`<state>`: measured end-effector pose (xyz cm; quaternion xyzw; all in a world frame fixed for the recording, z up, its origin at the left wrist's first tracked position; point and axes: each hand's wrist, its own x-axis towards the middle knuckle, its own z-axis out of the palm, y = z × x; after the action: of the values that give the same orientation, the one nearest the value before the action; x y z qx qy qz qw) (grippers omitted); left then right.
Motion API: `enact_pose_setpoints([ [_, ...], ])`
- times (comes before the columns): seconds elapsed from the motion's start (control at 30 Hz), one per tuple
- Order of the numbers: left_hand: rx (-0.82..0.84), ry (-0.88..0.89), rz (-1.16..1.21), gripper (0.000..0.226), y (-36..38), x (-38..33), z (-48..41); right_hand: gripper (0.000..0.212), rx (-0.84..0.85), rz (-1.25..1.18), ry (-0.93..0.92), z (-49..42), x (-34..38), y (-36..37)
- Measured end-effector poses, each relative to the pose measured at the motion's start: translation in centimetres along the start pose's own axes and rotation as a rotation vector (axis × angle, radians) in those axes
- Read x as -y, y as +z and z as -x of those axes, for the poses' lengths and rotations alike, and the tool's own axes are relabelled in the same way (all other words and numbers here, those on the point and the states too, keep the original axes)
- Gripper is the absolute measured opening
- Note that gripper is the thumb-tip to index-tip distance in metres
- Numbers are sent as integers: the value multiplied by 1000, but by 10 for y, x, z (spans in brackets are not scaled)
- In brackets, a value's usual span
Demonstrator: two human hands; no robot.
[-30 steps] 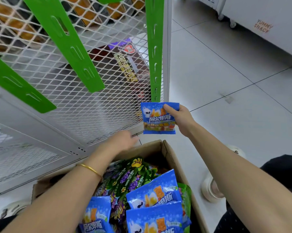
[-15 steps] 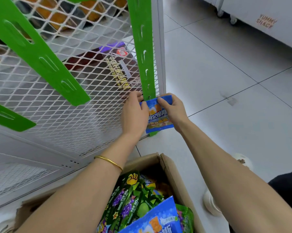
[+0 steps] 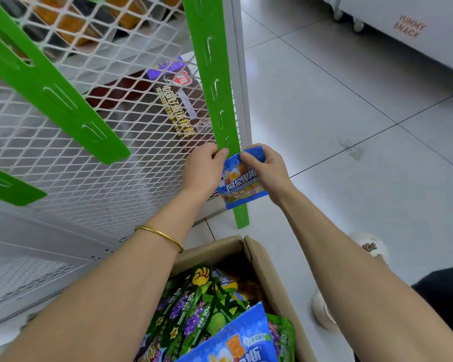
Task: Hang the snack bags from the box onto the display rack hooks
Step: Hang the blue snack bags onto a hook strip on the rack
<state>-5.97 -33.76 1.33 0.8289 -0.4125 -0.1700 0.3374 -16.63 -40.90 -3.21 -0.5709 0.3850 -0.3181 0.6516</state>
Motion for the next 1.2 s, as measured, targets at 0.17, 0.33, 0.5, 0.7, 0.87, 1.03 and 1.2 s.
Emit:
enact_pose_setpoints([
  [0.17,86,-112,41,44,-2,-3,-4,9,-64,110,-128,-1,6,8],
  [0.33,205,-189,184,36,-3,0,-9,18,-79,341,-168,-5,1,14],
  [0.5,264,-204,196,35,-4,1,-9,21,-59,377,-135,-1,-1,13],
  [0.7,217,-138,159,39,3,11,-5,8,-37,352,-66,-2,-19,11],
  [0.87,170,-74,51,42,3,15,-5,13,-27,362,-20,-7,-32,8],
  [1.03,193,-29,55,17,3,19,2,14,-102,400,-23,-11,-37,7],
  [1.2,60,116,-88,45,-12,33,30,36,-256,562,82,11,-38,-10],
])
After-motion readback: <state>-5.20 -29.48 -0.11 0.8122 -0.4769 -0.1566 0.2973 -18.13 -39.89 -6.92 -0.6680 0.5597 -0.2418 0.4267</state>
